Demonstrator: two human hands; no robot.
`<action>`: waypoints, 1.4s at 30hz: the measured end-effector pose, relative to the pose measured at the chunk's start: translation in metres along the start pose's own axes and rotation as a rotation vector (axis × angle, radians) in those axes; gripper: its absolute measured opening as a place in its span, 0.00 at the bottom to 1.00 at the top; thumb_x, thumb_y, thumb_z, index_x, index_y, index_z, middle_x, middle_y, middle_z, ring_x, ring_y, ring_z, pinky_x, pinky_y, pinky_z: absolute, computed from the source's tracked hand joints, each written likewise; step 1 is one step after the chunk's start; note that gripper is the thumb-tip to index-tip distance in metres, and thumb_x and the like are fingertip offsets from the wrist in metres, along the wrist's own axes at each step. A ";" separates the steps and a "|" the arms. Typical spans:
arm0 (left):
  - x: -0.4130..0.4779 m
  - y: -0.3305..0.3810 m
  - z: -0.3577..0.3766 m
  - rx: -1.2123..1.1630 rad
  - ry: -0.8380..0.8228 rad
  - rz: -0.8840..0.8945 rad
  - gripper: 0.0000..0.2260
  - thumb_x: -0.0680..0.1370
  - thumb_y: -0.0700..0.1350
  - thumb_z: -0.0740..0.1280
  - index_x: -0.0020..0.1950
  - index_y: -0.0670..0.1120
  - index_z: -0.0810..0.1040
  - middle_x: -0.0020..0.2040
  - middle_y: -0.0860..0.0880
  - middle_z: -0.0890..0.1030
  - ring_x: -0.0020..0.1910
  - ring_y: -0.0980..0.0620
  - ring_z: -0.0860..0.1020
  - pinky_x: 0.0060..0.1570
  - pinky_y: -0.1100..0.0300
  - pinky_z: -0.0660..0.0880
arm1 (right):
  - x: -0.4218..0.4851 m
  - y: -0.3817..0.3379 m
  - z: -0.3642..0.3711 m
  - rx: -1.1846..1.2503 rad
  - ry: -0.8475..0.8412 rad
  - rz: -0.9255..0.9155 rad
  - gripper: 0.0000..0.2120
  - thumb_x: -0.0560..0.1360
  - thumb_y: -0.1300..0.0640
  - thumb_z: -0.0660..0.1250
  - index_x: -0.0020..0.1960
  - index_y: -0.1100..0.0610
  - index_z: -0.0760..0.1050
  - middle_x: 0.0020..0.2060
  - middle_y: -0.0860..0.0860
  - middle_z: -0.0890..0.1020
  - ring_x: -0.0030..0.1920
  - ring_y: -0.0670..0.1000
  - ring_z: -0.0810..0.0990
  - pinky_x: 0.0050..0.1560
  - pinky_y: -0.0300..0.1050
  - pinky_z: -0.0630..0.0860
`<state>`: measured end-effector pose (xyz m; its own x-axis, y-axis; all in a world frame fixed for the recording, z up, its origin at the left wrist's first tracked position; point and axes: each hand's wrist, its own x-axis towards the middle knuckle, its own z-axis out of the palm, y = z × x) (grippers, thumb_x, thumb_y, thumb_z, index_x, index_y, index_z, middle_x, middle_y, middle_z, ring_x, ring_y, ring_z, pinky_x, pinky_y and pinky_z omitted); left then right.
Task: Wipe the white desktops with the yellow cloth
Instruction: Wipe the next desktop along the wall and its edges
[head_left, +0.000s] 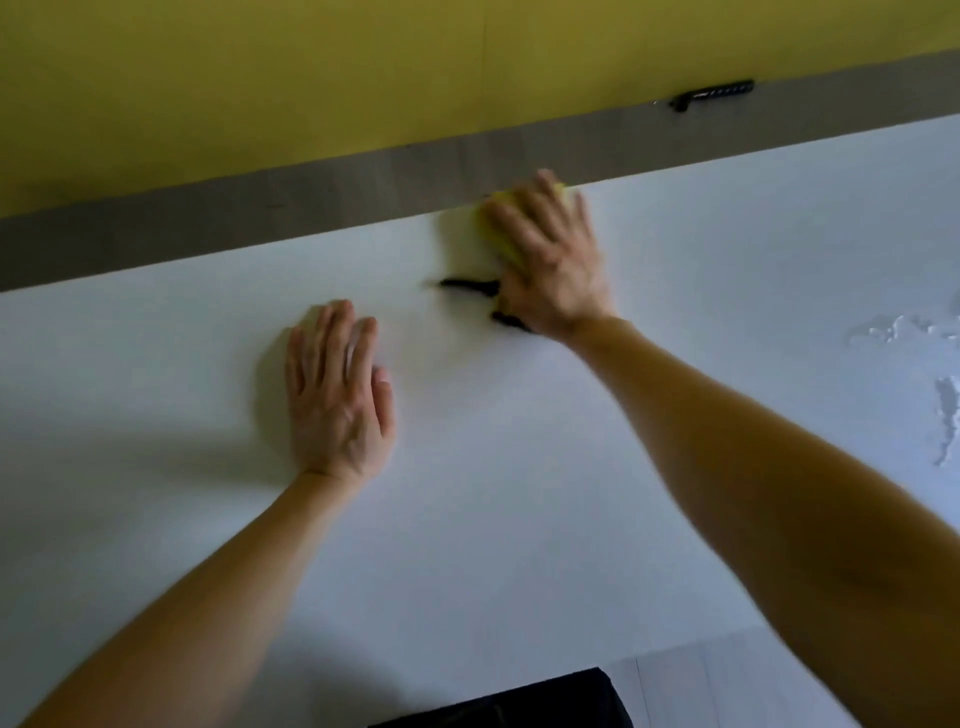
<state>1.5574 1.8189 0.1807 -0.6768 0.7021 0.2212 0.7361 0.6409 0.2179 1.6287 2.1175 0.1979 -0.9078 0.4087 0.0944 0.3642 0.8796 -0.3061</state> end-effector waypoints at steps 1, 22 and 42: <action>-0.001 0.000 0.000 -0.007 -0.001 -0.001 0.23 0.86 0.45 0.60 0.81 0.41 0.72 0.84 0.39 0.65 0.86 0.38 0.60 0.80 0.32 0.59 | -0.008 0.036 -0.015 -0.026 0.014 0.138 0.31 0.80 0.46 0.64 0.83 0.50 0.68 0.80 0.57 0.71 0.86 0.63 0.58 0.85 0.67 0.51; 0.021 0.154 0.033 -0.037 -0.058 0.078 0.23 0.85 0.48 0.64 0.79 0.42 0.74 0.82 0.40 0.70 0.84 0.38 0.65 0.79 0.30 0.59 | -0.041 0.218 -0.080 -0.006 0.059 0.395 0.30 0.82 0.44 0.60 0.83 0.48 0.66 0.80 0.55 0.69 0.86 0.62 0.56 0.85 0.69 0.50; 0.019 0.183 0.045 0.038 -0.045 -0.071 0.27 0.85 0.55 0.62 0.81 0.44 0.72 0.85 0.40 0.64 0.85 0.35 0.60 0.81 0.31 0.55 | -0.034 0.266 -0.096 -0.030 0.069 0.355 0.31 0.81 0.45 0.61 0.83 0.49 0.67 0.80 0.58 0.70 0.86 0.64 0.56 0.85 0.68 0.50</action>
<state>1.6796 1.9634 0.1821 -0.7265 0.6675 0.1632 0.6870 0.6999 0.1952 1.7765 2.3608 0.2047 -0.7080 0.7044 0.0513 0.6608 0.6863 -0.3038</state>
